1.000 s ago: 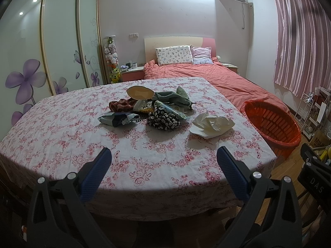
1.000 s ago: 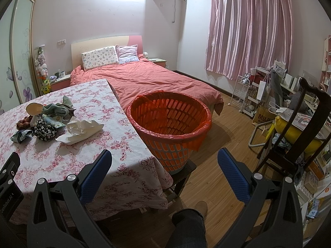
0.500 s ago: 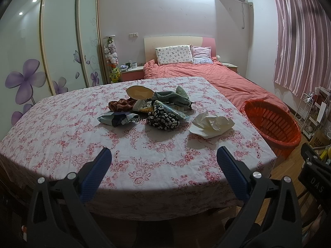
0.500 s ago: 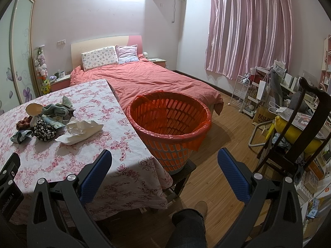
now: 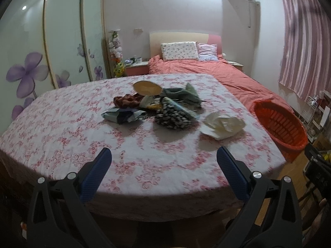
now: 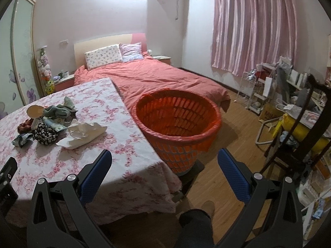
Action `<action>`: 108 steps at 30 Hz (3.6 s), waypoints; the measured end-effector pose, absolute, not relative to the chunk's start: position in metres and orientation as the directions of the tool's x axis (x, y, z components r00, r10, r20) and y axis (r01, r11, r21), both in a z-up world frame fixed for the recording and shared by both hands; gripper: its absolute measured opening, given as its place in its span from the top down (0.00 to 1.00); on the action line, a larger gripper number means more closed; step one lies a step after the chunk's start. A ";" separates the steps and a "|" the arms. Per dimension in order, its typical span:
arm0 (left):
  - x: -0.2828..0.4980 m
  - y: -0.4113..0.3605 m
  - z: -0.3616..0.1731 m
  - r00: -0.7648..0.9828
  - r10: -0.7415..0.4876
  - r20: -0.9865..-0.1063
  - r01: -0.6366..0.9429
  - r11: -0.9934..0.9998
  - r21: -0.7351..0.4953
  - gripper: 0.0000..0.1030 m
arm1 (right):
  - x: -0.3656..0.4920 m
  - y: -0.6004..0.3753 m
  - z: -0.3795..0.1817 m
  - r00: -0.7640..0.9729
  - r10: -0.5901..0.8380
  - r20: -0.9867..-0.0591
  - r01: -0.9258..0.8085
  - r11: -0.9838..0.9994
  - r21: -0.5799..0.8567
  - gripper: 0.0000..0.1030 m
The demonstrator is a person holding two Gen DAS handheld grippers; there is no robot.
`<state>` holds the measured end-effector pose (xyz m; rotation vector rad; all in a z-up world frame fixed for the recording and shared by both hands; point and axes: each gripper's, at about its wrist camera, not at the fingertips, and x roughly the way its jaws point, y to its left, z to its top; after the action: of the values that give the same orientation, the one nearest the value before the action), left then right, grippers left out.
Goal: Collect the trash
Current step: 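Grasp the crumpled white tissue with the right gripper while the left gripper grasps the blue wrapper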
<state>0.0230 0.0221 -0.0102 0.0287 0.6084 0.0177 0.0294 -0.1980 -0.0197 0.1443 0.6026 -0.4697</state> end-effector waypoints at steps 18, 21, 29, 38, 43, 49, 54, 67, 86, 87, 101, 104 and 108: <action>0.104 0.114 -0.023 0.788 0.154 -0.596 -0.182 0.983 0.014 0.04 | 0.121 -0.150 -0.037 0.751 -0.135 -0.646 0.272 0.955 0.116 0.03; 0.117 0.120 -0.026 0.780 0.141 -0.609 -0.177 0.984 0.002 0.04 | 0.135 -0.141 -0.039 0.738 -0.102 -0.667 0.253 0.958 0.134 0.03; 0.157 0.126 -0.041 0.734 0.096 -0.673 -0.164 0.986 -0.038 0.04 | 0.169 -0.136 -0.059 0.661 -0.066 -0.748 0.261 0.954 0.147 0.03; 0.206 0.124 -0.058 0.677 0.132 -0.724 -0.186 0.983 0.006 0.04 | 0.188 -0.141 -0.067 0.627 -0.059 -0.776 0.244 0.962 0.123 0.29; 0.216 0.131 -0.067 0.650 0.147 -0.746 -0.198 0.980 0.020 0.04 | 0.195 -0.147 -0.067 0.631 -0.075 -0.772 0.240 0.965 0.103 0.33; 0.214 0.155 -0.072 0.644 0.163 -0.747 -0.202 0.979 0.040 0.04 | 0.205 -0.146 -0.069 0.630 -0.084 -0.772 0.235 0.968 0.087 0.32; 0.211 0.184 -0.075 0.630 0.135 -0.765 -0.212 0.977 -0.003 0.04 | 0.211 -0.146 -0.070 0.622 -0.080 -0.779 0.237 0.967 0.090 0.31; 0.222 0.197 -0.069 0.624 0.058 -0.779 -0.257 0.957 -0.135 0.04 | 0.222 -0.149 -0.069 0.601 -0.013 -0.799 0.266 0.946 0.184 0.19; 0.239 0.223 -0.073 0.586 0.119 -0.801 -0.297 0.952 -0.076 0.35 | 0.230 -0.137 -0.073 0.601 -0.062 -0.797 0.230 0.968 0.098 0.25; 0.240 0.227 -0.073 0.583 0.124 -0.803 -0.306 0.949 -0.075 0.35 | 0.230 -0.137 -0.073 0.602 -0.065 -0.796 0.233 0.968 0.097 0.25; 0.245 0.220 -0.072 0.622 0.056 -0.781 -0.223 0.969 -0.108 0.69 | 0.226 -0.135 -0.071 0.627 -0.075 -0.775 0.210 0.975 0.076 0.52; 0.242 0.221 -0.066 0.639 0.041 -0.768 -0.206 0.971 -0.119 0.70 | 0.223 -0.135 -0.067 0.641 -0.059 -0.765 0.200 0.975 0.093 0.58; 0.236 0.218 -0.059 0.664 0.033 -0.747 -0.180 0.977 -0.117 0.71 | 0.222 -0.135 -0.064 0.649 -0.049 -0.759 0.190 0.977 0.099 0.60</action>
<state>0.2363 0.2177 -0.0590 -0.1867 0.8368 0.1210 0.2220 -0.1351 -0.0640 0.1759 0.8545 -0.1370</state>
